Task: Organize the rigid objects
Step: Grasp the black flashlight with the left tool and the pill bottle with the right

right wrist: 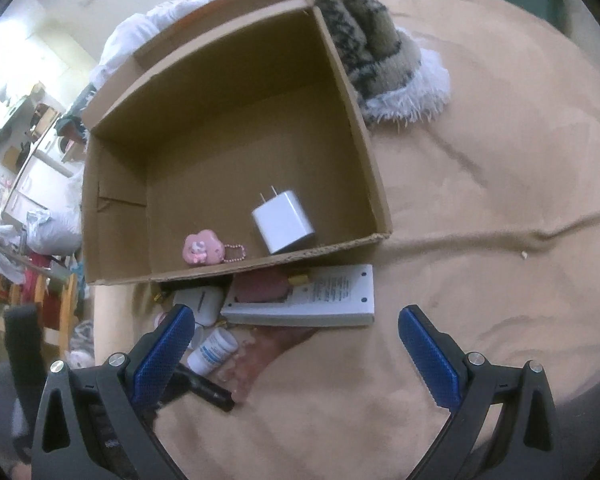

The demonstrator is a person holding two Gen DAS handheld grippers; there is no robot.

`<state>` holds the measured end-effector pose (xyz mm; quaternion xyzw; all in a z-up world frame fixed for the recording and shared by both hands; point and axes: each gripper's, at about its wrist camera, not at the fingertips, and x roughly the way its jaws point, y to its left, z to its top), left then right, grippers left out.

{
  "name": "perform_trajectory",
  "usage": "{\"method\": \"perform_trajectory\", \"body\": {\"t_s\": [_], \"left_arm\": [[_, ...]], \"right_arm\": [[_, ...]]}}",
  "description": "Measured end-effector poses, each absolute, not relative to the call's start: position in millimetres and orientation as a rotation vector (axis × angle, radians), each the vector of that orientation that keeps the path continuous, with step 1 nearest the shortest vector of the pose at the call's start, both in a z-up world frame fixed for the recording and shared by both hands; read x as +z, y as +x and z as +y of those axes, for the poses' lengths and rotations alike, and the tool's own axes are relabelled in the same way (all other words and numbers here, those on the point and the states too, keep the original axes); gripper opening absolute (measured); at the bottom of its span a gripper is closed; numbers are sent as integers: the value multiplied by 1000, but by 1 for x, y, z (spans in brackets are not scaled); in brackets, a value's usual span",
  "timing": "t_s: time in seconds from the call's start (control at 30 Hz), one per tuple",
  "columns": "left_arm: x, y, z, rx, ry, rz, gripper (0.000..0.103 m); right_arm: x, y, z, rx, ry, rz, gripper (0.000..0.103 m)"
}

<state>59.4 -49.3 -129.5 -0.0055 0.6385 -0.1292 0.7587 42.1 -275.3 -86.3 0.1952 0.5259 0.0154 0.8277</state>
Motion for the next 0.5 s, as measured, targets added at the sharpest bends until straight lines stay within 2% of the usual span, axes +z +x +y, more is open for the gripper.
{"method": "perform_trajectory", "body": {"t_s": [0.1,0.17,0.5], "left_arm": [[-127,56,-59,-298,61,1369,76],[-130,54,-69,-357,96,1393,84],[-156,44,-102,-408,290,1409,87]], "right_arm": [[-92,45,-276,34,429,1147,103],[-95,46,-275,34,433,1158,103],[-98,47,-272,55,434,1177,103]]}}
